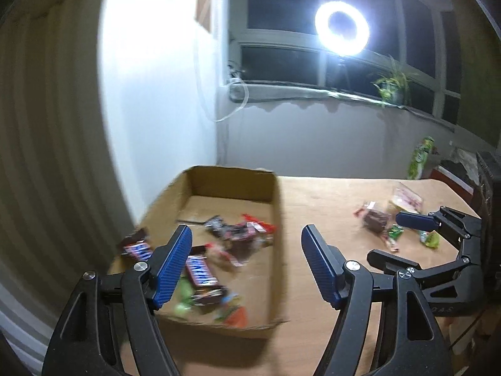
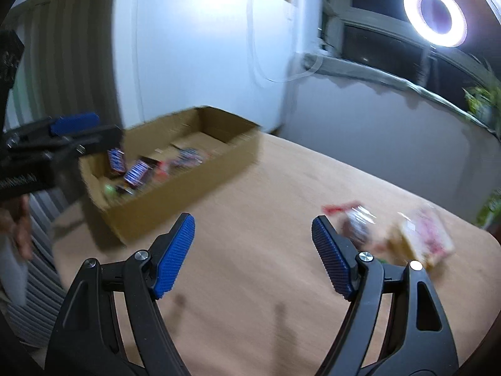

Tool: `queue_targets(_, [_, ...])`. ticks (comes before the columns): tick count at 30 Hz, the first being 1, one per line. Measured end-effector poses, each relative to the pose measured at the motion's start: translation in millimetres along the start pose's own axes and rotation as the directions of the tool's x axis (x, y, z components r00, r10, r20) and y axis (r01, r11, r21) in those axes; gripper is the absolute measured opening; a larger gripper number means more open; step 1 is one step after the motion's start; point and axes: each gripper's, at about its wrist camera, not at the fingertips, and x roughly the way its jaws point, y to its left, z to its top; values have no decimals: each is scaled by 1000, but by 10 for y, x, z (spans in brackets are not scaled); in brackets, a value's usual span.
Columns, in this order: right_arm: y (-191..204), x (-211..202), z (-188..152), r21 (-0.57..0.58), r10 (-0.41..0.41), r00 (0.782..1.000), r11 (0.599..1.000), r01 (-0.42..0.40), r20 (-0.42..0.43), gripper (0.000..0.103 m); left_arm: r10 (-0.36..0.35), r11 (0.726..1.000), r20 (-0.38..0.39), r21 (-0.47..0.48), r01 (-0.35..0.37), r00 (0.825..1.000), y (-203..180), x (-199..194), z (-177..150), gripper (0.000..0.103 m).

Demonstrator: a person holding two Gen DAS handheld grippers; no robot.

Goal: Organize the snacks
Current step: 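Return both open tools to the remaining snacks, then grasp the green candy with the left tool while the right tool grasps the green-blue packet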

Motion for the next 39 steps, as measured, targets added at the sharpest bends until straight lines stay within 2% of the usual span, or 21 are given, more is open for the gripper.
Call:
queue_targets(3, [-398, -116, -174, 57, -71, 997, 996, 72, -27, 80, -41, 999, -7, 30, 41, 999, -231, 45, 23, 76])
queue_targets(8, [-965, -289, -427, 150, -144, 988, 977, 152, -61, 80, -124, 988, -37, 88, 127, 992, -658, 150, 45, 76])
queue_targets(14, [-1307, -390, -590, 193, -181, 980, 962, 193, -78, 80, -188, 971, -84, 135, 198, 979, -1053, 303, 20, 76])
queue_targets(17, [-1445, -405, -665, 207, -184, 979, 958, 199, -94, 80, -242, 956, -117, 143, 257, 963, -1242, 403, -14, 76])
queue_targets(18, [-1481, -389, -684, 210, -180, 978, 957, 198, -104, 80, -265, 948, -131, 146, 283, 955, -1316, 432, -29, 76])
queue_targets(21, [-1558, -293, -732, 210, -148, 978, 961, 178, -149, 80, -361, 904, -208, 162, 396, 909, -1582, 575, -90, 76])
queue_targets(24, [-1629, -170, -761, 212, -109, 977, 966, 148, -185, 80, -438, 856, -307, 144, 496, 845, -1846, 869, -155, 76])
queue_targets(27, [-1707, -80, -752, 222, -72, 977, 968, 117, -199, 80, -466, 840, -374, 99, 534, 802, -2005, 1125, -198, 74])
queue_targets(28, [-1732, -56, -750, 227, -65, 977, 967, 112, -204, 77, -469, 837, -387, 92, 540, 794, -2043, 1199, -204, 74])
queue_targets(29, [-1749, -36, -751, 234, -56, 977, 967, 105, -208, 68, -469, 837, -405, 80, 541, 785, -2068, 1272, -203, 73])
queue_targets(30, [-1758, -14, -756, 239, -36, 977, 967, 88, -212, 64, -467, 838, -420, 69, 541, 778, -2079, 1314, -191, 73])
queue_targets(32, [-1740, 14, -769, 237, -14, 976, 969, 66, -217, 56, -463, 845, -416, 59, 531, 783, -2079, 1345, -135, 72])
queue_targets(35, [-1719, 18, -781, 235, -2, 977, 971, 53, -215, 26, -449, 855, -415, 57, 515, 791, -2081, 1405, -69, 72])
queue_targets(37, [-1722, 13, -794, 240, 3, 978, 969, 49, -210, 25, -418, 866, -425, 80, 493, 803, -2114, 1471, -51, 72])
queue_targets(39, [-1709, 5, -801, 239, 0, 978, 970, 50, -206, 25, -405, 868, -436, 92, 487, 804, -2165, 1537, -68, 72])
